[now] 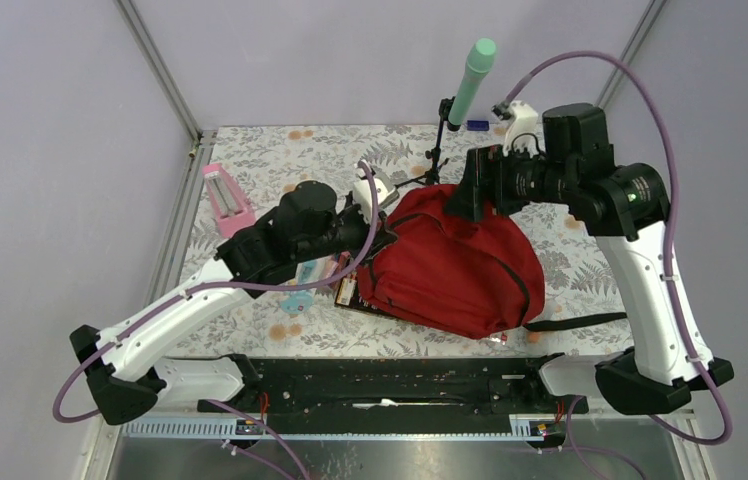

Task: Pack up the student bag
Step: Unzip the student bag at the center of the board.

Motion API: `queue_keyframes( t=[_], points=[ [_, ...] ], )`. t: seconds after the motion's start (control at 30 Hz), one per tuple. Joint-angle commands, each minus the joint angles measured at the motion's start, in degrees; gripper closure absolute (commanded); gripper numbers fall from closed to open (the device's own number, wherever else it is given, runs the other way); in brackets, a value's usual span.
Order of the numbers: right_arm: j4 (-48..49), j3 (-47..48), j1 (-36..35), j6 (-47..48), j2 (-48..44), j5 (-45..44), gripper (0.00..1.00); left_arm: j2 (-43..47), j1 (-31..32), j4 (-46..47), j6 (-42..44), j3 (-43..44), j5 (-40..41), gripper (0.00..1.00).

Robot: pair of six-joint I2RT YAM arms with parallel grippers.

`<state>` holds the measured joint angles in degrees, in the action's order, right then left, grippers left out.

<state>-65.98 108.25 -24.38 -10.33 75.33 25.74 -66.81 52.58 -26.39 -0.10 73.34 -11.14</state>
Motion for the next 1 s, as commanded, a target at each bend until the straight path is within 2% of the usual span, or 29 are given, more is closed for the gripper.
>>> queue_keyframes(
  t=[0.0, 0.07, 0.13, 0.23, 0.37, 0.47, 0.57, 0.77, 0.9, 0.97],
  points=[
    [8.24, 3.78, -0.43, 0.12, -3.47, -11.25, 0.03, 1.50, -1.10, 3.27, -3.75, 0.35, 12.85, 1.00],
    [10.53, 1.24, -0.40, -0.09, -6.67, -20.12, 0.00, 1.37, -4.59, 2.20, -7.52, 1.50, 12.60, 1.00],
    [13.97, -2.30, -0.43, 0.53, -9.49, -24.60, 0.00, 0.73, -7.04, 1.08, -10.01, 2.81, 10.78, 1.00],
    [20.40, -10.17, -0.40, 1.80, -14.91, -26.76, 0.00, -0.23, -9.75, 0.14, -11.63, 3.93, 9.75, 1.00],
    [28.40, -20.76, -0.40, 2.60, -23.52, -25.92, 0.00, -0.95, -13.44, 0.16, -14.33, 4.11, 7.22, 1.00],
    [33.02, -27.52, -0.40, 3.57, -28.21, -22.51, 0.00, 0.08, -14.08, 2.69, -13.09, 2.78, 4.13, 1.00],
    [37.04, -34.42, -0.40, 3.43, -31.49, -19.49, 0.00, 0.79, -14.31, 3.33, -12.39, 1.91, 3.76, 1.00],
    [46.57, -46.71, -0.40, 1.60, -34.71, -21.28, 0.02, 1.25, -14.52, 4.87, -10.54, -0.22, 0.38, 1.00],
    [57.88, -53.94, -0.72, -2.87, -36.33, -8.87, 0.05, 1.35, -14.59, 5.76, -10.71, -0.89, -0.26, 1.00],
    [62.12, -56.79, -2.05, -5.62, -36.34, -6.41, 0.07, 1.54, -14.52, 6.22, -10.79, -1.36, -0.28, 1.00]
  ],
)
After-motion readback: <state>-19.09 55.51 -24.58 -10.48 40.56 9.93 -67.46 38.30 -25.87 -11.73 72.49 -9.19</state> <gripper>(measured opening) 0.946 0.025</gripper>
